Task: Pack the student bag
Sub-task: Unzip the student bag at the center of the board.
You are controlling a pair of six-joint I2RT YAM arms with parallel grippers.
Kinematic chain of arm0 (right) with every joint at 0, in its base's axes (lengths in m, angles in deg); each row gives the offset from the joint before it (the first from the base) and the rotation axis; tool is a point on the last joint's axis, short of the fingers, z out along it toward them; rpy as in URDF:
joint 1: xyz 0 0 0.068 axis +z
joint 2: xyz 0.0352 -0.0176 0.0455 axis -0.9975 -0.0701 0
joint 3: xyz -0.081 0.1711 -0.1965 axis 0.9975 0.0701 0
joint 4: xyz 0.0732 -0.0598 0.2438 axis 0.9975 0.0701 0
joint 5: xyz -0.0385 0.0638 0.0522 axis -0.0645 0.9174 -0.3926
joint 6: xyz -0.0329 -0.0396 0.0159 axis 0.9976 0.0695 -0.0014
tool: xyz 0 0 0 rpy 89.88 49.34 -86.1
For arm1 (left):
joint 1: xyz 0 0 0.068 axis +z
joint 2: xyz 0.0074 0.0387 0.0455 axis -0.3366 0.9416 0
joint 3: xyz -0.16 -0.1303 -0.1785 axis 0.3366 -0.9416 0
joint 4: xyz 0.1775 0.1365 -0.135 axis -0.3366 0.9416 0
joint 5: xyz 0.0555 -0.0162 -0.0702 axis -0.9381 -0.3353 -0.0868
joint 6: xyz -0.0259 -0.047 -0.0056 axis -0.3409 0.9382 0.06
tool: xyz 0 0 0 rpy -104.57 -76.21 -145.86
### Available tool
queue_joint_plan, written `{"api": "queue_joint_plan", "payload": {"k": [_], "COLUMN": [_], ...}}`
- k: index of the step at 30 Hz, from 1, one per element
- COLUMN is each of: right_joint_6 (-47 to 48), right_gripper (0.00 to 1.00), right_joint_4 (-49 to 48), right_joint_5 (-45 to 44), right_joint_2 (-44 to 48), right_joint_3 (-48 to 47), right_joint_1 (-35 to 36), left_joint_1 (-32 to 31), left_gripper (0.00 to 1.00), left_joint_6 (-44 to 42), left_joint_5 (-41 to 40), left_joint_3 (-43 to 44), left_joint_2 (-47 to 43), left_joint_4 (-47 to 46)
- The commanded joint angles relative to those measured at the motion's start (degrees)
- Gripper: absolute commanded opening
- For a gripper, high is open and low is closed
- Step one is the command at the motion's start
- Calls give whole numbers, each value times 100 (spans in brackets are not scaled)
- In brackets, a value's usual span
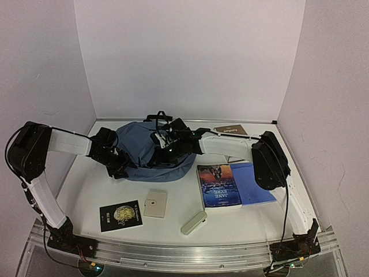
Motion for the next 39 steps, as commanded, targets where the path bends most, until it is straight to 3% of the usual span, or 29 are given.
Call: {"api": "queue_joint_plan", "payload": {"k": [1,4,7,20,22,26,28,34,39], "right_joint_6": [121,278,370,648,562,345,276,31,60], "right_gripper": [0,0,0,0,0,0,0,0,0], "right_joint_4": [-196,-188,-192,-182,-190,-188,-193,-213,-214], "right_joint_5": [122,62,16,-93,29,229,279,413,357], "right_joint_2": [484,665,820,1152,1105,873,760,516,543], "right_joint_3": [348,642,924,1688,1632,1339,1191,869,881], "right_joint_1": [37,16,-105,-673,-665,-604,-543,-471,-474], "left_joint_1": [118,358,743,1507,1445,794,570,327,-312], "left_gripper": [38,15,1,1,6,56,71,78,79], "left_joint_6": [333,473,551,102,-179,-1403,-1881,-2583,-3405], "left_joint_5": [-318,-337,-229,-146,72,-134,-220,465,305], "left_joint_3": [222,92,-107,-232,-202,366,570,548,195], "left_joint_2": [281,329,363,302,59,-602,-857,-1220,-1463], "left_joint_4": [-46,-13,-36,-27,-237,261,492,204,-606]}}
